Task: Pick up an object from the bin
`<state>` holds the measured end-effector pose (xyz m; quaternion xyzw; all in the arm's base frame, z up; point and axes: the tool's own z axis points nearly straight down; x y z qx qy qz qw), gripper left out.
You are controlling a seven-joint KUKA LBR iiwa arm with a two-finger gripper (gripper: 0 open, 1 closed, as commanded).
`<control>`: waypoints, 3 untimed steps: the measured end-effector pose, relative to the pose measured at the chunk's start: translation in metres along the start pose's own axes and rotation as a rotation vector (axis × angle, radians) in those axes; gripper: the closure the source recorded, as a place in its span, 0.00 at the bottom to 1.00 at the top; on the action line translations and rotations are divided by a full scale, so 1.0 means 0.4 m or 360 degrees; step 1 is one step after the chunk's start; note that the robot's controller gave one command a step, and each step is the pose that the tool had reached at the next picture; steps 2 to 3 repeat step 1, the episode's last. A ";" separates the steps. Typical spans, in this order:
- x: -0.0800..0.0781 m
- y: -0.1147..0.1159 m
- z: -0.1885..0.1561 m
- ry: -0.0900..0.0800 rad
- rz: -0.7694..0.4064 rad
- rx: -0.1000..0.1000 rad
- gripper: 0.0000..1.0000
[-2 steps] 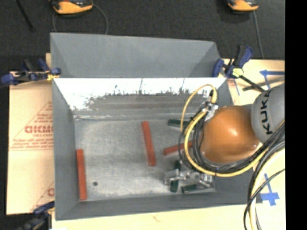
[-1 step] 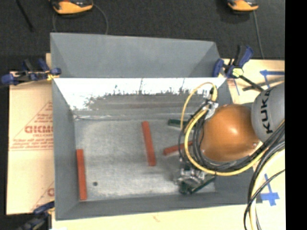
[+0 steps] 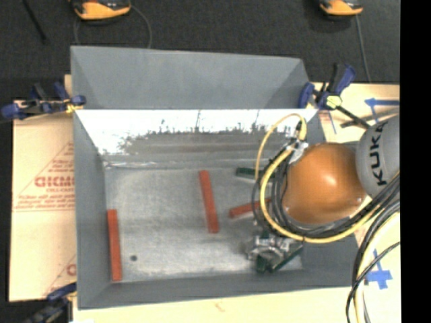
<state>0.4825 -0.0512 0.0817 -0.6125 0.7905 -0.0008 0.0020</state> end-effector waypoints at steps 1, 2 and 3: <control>0.000 -0.004 -0.111 0.0001 0.0007 0.0002 1.00; 0.000 -0.004 -0.111 0.0001 0.0007 0.0002 1.00; 0.000 -0.004 -0.111 0.0001 0.0007 0.0002 1.00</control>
Offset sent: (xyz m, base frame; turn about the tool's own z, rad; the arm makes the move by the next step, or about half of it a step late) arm 0.0000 0.0000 0.0421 0.0000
